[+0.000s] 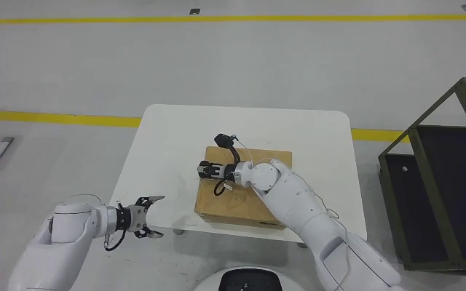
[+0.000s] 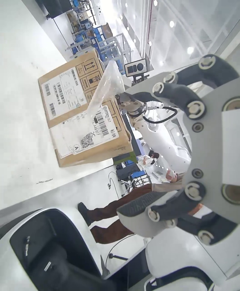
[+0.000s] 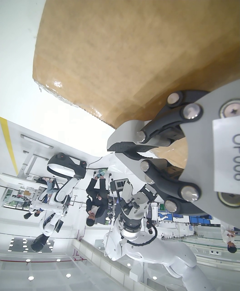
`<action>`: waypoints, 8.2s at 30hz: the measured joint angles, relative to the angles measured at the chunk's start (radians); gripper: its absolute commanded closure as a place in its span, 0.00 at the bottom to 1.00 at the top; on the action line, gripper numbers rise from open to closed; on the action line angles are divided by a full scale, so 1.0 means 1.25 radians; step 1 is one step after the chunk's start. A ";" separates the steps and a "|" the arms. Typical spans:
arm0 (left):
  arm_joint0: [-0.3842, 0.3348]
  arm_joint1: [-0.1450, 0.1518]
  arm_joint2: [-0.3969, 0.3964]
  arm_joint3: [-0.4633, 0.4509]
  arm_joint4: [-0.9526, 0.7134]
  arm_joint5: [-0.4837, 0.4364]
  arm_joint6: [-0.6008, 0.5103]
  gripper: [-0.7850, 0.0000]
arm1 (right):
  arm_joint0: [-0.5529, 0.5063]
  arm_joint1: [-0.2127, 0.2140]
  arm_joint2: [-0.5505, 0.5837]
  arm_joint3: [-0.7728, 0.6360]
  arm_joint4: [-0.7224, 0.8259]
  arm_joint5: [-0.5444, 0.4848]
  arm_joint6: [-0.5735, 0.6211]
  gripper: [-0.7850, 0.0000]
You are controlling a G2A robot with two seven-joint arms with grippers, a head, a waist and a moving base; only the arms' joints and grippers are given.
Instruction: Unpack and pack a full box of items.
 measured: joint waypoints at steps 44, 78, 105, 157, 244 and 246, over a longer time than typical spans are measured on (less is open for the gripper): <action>0.031 -0.117 0.090 -0.096 -0.597 -0.486 0.276 0.00 | -0.196 0.143 0.274 -0.436 -0.221 -0.026 -0.067 0.55; 0.028 -0.117 0.095 -0.104 -0.563 -0.493 0.261 0.00 | -0.628 0.236 0.535 -0.733 -0.481 0.086 -0.247 1.00; -0.067 -0.142 0.229 -0.156 -0.389 -0.461 0.339 0.00 | -0.714 0.270 0.607 -0.945 -0.580 0.109 -0.225 1.00; -0.269 -0.263 0.416 -0.043 -0.137 -0.445 0.585 1.00 | -0.677 0.289 0.552 -0.888 -0.508 0.117 -0.225 1.00; -0.353 -0.397 0.245 0.058 -0.016 -0.434 0.591 0.00 | -0.447 0.298 0.462 -0.750 -0.401 0.219 -0.169 1.00; -0.314 -0.386 0.213 0.004 -0.011 -0.393 0.569 0.00 | -0.414 0.295 0.448 -0.717 -0.398 0.216 -0.165 1.00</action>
